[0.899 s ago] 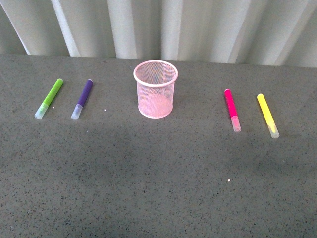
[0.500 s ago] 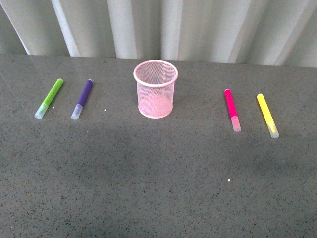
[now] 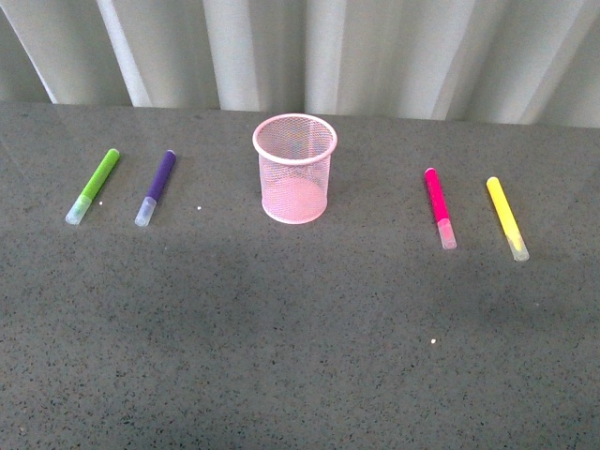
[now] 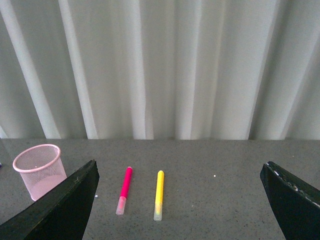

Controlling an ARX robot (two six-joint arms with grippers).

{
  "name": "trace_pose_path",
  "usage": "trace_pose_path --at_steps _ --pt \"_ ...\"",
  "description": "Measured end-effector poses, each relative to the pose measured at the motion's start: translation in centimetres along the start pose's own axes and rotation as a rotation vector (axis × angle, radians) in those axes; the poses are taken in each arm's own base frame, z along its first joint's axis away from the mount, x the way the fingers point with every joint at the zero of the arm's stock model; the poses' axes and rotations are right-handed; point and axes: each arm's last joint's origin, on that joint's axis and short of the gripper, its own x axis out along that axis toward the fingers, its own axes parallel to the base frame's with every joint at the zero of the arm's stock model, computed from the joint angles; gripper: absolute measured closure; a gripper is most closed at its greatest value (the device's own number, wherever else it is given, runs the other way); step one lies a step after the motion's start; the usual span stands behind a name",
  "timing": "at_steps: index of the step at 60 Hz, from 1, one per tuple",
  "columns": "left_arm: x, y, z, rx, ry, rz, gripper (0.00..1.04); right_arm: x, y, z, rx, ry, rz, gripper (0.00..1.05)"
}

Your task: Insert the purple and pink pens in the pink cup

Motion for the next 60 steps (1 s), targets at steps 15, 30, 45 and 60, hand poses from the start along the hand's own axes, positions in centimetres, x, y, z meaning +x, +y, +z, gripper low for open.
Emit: trace_pose_path --at_steps 15,30,45,60 --pt "0.0 0.0 0.0 0.000 0.000 0.000 0.07 0.0 0.0 0.0 0.000 0.000 0.000 0.07" --pt "0.0 0.0 0.0 0.000 0.000 0.002 0.07 0.0 0.0 0.0 0.000 0.000 0.000 0.07" --pt "3.9 1.1 1.6 -0.014 0.073 0.827 0.07 0.0 0.0 0.0 0.000 0.001 0.000 0.07" --pt "10.6 3.2 3.4 -0.003 0.172 0.677 0.07 0.0 0.0 0.0 0.000 0.001 0.001 0.07"
